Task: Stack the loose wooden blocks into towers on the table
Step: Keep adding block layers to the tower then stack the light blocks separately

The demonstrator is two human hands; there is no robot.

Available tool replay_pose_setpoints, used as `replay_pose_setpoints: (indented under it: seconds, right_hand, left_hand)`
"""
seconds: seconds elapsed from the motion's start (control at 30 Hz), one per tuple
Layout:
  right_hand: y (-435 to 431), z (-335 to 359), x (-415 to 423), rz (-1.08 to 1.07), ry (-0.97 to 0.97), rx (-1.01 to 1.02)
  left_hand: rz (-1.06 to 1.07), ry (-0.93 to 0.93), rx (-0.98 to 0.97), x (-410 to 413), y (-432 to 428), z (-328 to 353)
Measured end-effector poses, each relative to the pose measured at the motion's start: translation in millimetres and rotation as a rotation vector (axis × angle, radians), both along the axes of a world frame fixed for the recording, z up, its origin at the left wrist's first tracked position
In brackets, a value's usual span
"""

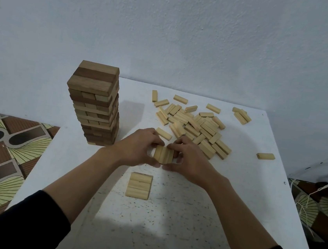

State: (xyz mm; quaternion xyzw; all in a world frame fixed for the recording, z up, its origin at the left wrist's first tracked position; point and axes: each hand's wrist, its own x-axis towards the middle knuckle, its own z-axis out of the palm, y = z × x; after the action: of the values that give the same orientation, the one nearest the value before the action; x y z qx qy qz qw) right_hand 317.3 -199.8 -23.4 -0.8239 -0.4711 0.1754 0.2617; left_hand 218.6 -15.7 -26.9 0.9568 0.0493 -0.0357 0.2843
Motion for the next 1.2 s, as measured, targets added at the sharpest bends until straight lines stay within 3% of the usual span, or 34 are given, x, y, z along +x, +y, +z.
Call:
replay_pose_setpoints:
  seconds: [0.47, 0.67, 0.87, 1.2]
  right_hand:
    - [0.0, -0.2, -6.0, -0.054, 0.028, 0.058]
    - [-1.2, 3.1, -5.4, 0.001, 0.01, 0.008]
    - [-10.0, 20.8, -11.4, -0.013, 0.039, 0.089]
    - [-10.1, 31.9, -52.9, 0.044, 0.038, 0.056]
  left_hand:
    - [0.039, -0.071, -0.098, -10.3, -2.6, -7.6]
    - [-0.066, -0.066, -0.1, -14.2, -3.7, -6.8]
    - [-0.064, -0.197, -0.129, -33.6, -8.2, 15.0]
    - [-0.015, -0.104, -0.041, -81.9, -8.1, 30.5]
